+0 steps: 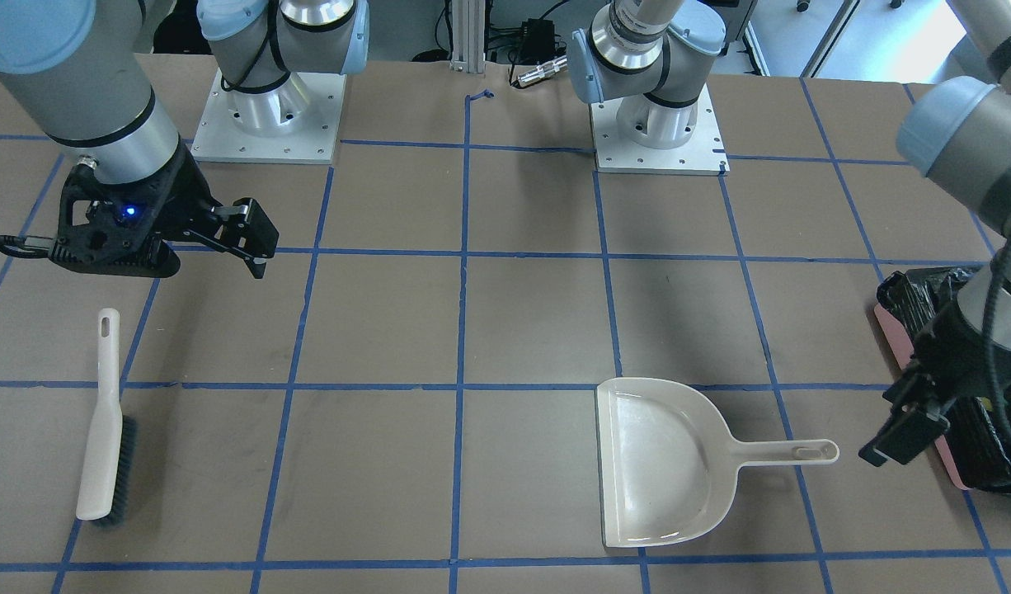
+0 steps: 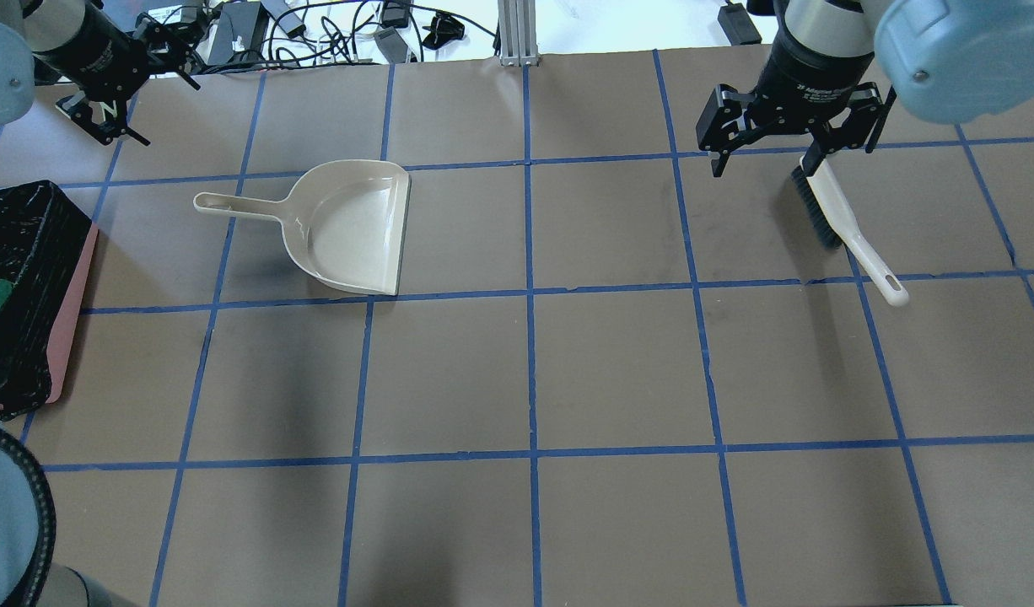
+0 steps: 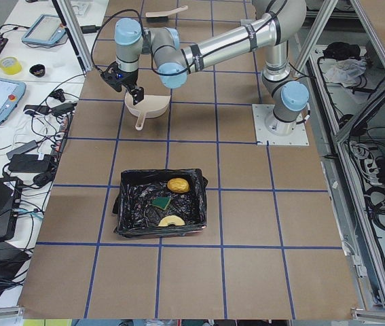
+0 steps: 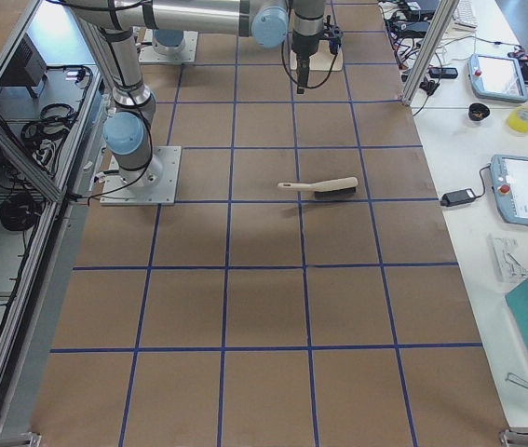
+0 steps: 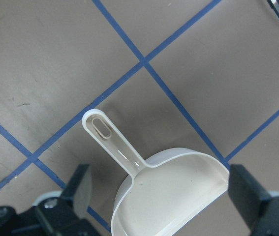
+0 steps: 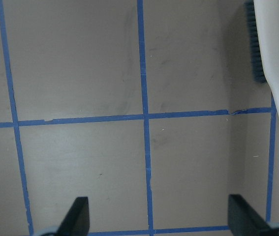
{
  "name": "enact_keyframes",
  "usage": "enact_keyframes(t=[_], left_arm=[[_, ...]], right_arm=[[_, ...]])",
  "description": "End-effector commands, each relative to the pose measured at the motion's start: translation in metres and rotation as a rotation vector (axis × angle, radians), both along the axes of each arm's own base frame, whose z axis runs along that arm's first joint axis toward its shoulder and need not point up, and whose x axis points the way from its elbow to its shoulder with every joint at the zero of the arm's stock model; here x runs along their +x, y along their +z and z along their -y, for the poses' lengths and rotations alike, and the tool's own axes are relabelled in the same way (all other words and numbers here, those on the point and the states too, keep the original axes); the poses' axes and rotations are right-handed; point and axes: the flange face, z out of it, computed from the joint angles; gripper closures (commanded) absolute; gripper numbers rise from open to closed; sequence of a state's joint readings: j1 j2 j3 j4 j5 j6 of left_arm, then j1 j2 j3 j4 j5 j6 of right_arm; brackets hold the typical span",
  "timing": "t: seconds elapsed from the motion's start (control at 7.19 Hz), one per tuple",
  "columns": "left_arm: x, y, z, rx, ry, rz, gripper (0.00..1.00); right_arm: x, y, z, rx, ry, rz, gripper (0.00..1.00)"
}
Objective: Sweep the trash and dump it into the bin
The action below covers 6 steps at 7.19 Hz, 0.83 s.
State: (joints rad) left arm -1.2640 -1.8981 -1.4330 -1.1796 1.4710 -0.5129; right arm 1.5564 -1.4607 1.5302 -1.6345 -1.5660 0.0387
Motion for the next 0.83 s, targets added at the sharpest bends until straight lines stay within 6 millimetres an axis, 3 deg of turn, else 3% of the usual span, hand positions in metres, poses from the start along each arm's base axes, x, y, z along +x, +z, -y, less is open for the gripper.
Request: enact_keyframes(t=[0.0, 0.42, 0.56, 0.7], left_arm=[[-0.037, 0.012, -0.038, 0.032, -0.209, 0.139, 0.0], [-0.139, 0.025, -0.062, 0.036, -0.501, 0.26, 0.0], [-0.167, 0.033, -0.07, 0.02, -0.617, 0.281, 0.0], [-0.178, 0.045, -0.078, -0.002, -0.635, 0.287, 0.0]], right_arm=[[0.005, 0.011, -0.009, -0.007, -0.03, 0.01, 0.0], [0.006, 0.018, -0.028, 0.034, -0.032, 0.01, 0.0], [0.006, 0.015, -0.025, 0.033, -0.03, 0.015, 0.0], [0.006, 0.009, -0.025, 0.042, -0.018, 0.013, 0.0]])
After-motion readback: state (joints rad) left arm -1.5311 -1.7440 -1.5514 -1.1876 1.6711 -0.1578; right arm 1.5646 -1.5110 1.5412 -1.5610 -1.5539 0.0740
